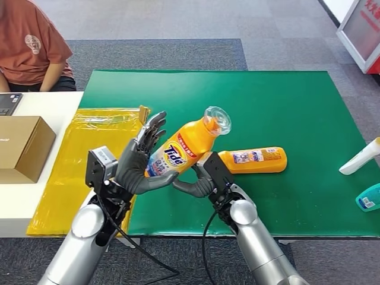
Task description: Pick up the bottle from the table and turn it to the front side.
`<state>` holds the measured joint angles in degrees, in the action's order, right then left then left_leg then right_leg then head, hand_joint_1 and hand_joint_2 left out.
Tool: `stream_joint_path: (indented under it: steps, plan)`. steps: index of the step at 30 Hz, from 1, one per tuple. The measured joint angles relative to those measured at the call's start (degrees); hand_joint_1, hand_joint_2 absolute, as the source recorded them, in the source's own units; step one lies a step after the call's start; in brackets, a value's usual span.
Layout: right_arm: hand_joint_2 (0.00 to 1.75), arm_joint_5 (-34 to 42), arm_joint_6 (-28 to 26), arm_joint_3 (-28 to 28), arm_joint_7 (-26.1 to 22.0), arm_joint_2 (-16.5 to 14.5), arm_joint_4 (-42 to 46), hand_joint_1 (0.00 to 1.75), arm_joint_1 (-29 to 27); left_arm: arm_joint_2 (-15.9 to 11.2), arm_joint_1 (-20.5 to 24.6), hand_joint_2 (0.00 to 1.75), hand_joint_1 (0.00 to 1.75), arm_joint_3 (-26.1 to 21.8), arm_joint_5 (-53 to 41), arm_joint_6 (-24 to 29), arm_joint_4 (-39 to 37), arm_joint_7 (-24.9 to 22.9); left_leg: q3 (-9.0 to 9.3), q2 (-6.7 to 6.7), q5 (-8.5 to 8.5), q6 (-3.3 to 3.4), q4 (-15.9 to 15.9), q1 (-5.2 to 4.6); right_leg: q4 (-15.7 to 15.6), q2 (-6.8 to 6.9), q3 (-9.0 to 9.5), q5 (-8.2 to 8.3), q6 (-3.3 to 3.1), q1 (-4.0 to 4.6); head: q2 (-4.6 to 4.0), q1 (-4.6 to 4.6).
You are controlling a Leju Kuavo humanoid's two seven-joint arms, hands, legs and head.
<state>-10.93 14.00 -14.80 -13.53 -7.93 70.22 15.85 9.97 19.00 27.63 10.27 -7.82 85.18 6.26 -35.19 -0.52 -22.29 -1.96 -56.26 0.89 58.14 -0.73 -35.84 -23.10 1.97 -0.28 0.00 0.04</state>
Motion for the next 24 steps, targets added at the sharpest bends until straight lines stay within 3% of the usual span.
stream_joint_path:
  steps: [16, 24]
  plan:
    - [1.75, -1.23, -1.67, -0.78, 0.87, 0.0, 1.65, 1.75, -0.61, 0.61, -0.67, 1.75, 0.0, -0.04, -5.68, 4.69, 1.7, -1.26, 0.0, 0.0, 0.0, 0.0, 0.0, 0.0, 0.0, 0.0, 0.0, 0.0, 0.0, 0.0, 0.0, 0.0]
    - [1.75, -2.19, -3.25, -1.21, 1.67, 0.0, 3.15, 1.75, -1.05, 1.82, -0.76, 1.75, 0.0, -0.04, -8.01, 11.56, 1.68, -2.37, 0.0, 0.0, 0.0, 0.0, 0.0, 0.0, 0.0, 0.0, -0.01, 0.0, 0.0, 0.0, 0.0, 0.0]
